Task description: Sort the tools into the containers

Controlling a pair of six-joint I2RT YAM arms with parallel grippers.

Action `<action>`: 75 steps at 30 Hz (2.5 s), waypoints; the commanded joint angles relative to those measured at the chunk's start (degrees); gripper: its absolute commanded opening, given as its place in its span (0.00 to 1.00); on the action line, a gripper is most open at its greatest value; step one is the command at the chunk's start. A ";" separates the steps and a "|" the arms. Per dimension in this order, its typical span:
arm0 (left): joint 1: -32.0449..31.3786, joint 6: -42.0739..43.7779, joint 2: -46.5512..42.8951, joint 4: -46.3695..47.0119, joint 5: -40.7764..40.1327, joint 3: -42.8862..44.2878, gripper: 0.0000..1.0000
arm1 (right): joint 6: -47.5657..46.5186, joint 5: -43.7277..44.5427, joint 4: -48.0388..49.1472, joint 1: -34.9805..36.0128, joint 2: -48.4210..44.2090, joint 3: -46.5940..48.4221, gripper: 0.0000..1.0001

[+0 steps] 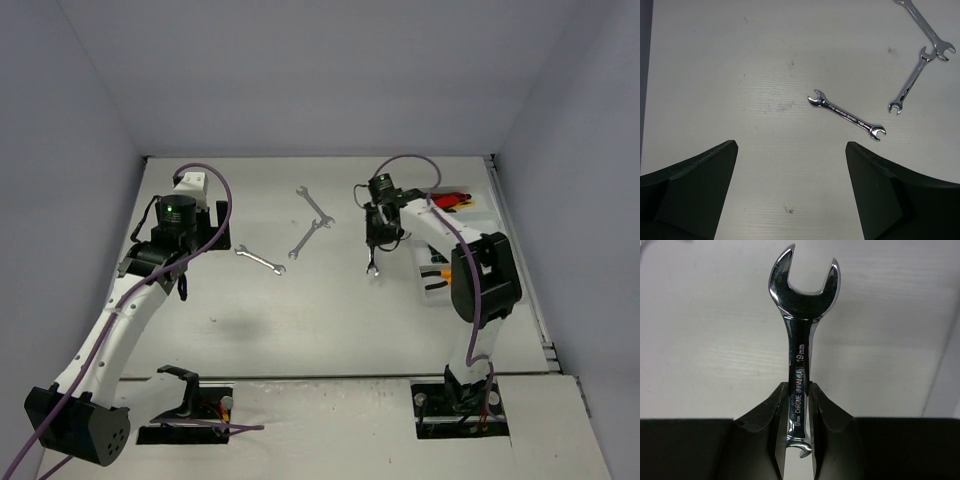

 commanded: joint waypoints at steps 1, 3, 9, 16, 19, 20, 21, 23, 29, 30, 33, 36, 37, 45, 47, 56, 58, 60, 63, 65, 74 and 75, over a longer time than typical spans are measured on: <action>-0.15 0.43 -1.09 1.97 -0.75 1.26 0.87 | 7.78 -2.56 5.29 -8.33 -7.34 0.86 0.00; -0.16 0.43 -1.10 1.97 -0.65 1.25 0.87 | 10.55 -2.86 7.70 -12.38 -9.04 -0.38 0.00; -0.16 0.34 -1.14 1.97 -0.43 1.21 0.87 | 19.42 -4.29 15.34 -23.82 -12.01 -4.36 0.00; -0.16 0.34 -1.14 1.97 -0.58 1.21 0.87 | 28.94 -0.35 21.53 -32.57 -11.54 -6.49 0.00; -0.16 0.43 -1.05 1.97 -0.64 1.27 0.87 | 31.45 1.00 22.06 -34.26 -10.33 -6.09 0.00; -0.16 0.45 -1.05 1.97 -0.67 1.30 0.87 | 32.26 1.38 22.17 -34.80 -9.65 -5.82 0.00; -0.16 0.49 -1.05 1.97 -0.67 1.30 0.87 | 33.01 2.25 22.22 -35.06 -9.12 -5.47 0.00; -0.16 0.52 -1.21 1.97 -0.67 1.30 0.87 | 34.33 3.49 22.26 -35.34 -7.80 -5.16 0.00; -0.16 0.52 -1.17 1.93 -0.32 1.39 0.87 | 38.68 4.84 22.33 -35.48 -4.91 -6.34 0.01; -0.16 0.52 -1.22 1.89 -0.32 1.39 0.87 | 39.00 4.94 22.33 -35.48 -4.35 -6.61 0.02; -0.11 0.52 -1.27 1.97 -0.31 1.39 0.87 | 39.49 5.55 23.10 -35.48 -3.50 -7.36 0.14; -0.16 0.52 -1.36 1.97 -0.31 1.44 0.87 | 39.30 5.50 24.32 -35.48 -3.50 -7.83 0.27; -0.16 0.52 -1.40 1.97 -0.31 1.48 0.87 | 39.05 5.31 24.45 -35.48 -3.54 -7.98 0.32; -0.16 0.60 -1.75 1.97 -0.42 1.48 0.87 | 29.31 3.32 24.43 -33.50 -6.69 -6.31 0.50; -0.16 0.70 -1.90 1.92 -0.63 1.48 0.87 | 21.18 1.26 24.35 -30.38 -8.00 -4.99 0.50; -0.07 0.63 -2.46 2.12 -1.54 1.39 0.87 | -7.16 -4.78 21.57 -5.88 -8.40 -0.43 0.49; -0.07 0.60 -2.56 2.14 -1.85 1.30 0.87 | -7.00 -1.87 20.77 -0.82 -5.60 0.98 0.49; -0.01 0.60 -2.69 2.20 -2.35 1.30 0.87 | -6.14 2.07 20.89 3.32 -3.45 2.99 0.48; 0.02 0.69 -2.82 2.24 -3.56 1.20 0.87 | -7.09 2.86 21.03 10.36 1.73 7.69 0.45; 0.02 0.74 -3.08 2.41 -4.64 1.08 0.87 | -10.41 1.54 21.01 14.46 5.50 10.42 0.45; 0.11 -0.24 -9.83 5.74 -14.05 -2.31 0.87 | -18.59 -7.95 20.31 23.58 18.53 22.48 0.46; 0.11 -0.27 -10.84 6.48 -14.93 -2.88 0.87 | -19.01 -8.41 20.26 24.06 19.44 23.13 0.46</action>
